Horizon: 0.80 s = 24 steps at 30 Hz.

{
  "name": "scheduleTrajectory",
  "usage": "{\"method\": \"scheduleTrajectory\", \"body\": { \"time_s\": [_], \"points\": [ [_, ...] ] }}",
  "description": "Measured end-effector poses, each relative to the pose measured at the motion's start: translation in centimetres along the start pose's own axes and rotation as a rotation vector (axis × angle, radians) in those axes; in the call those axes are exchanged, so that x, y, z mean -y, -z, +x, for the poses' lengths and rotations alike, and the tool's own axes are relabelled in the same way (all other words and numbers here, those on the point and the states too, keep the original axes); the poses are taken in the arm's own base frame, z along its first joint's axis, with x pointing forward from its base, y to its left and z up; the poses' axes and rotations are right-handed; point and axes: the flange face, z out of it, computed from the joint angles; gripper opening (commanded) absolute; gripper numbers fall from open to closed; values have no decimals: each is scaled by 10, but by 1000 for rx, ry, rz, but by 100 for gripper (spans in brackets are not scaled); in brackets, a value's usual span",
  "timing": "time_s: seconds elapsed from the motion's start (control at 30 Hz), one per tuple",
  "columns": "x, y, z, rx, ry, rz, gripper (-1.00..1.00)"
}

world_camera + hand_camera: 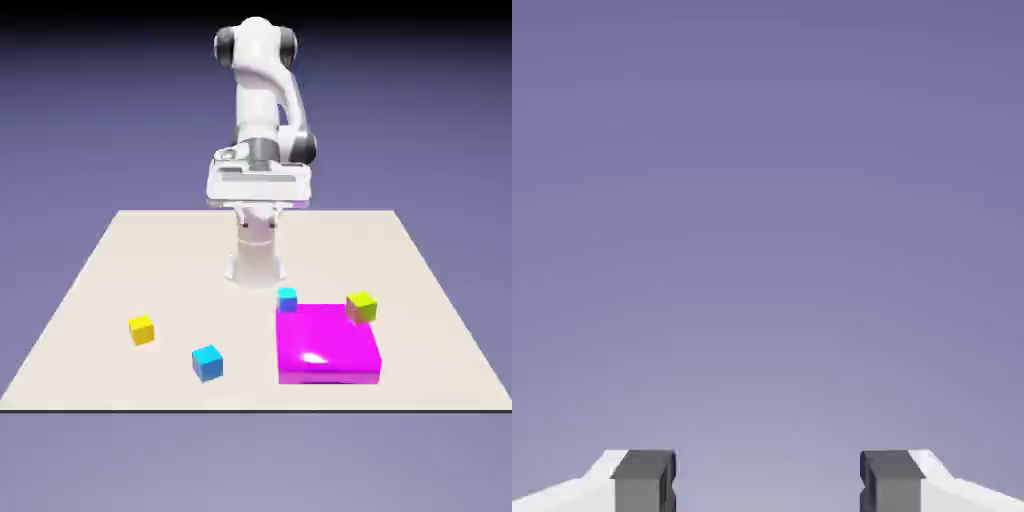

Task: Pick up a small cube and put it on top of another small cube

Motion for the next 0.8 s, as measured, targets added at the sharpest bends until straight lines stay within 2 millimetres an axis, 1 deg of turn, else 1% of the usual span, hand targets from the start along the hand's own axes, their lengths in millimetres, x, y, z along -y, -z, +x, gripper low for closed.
{"method": "scheduleTrajectory", "body": {
  "time_s": [0.17, 0.33, 0.5, 0.67, 0.77, 0.8],
  "points": [
    [-14, -58, 3, 163, 114, -166, 0],
    [-38, -116, 0, 340, 224, -320, 0],
    [-72, -170, -8, 532, 326, -461, 0],
    [-114, -220, -22, 738, 422, -588, 0],
    [-141, -245, -33, 860, 471, -654, 0],
    [-141, -245, -33, 860, 471, -654, 0]
  ]
}}
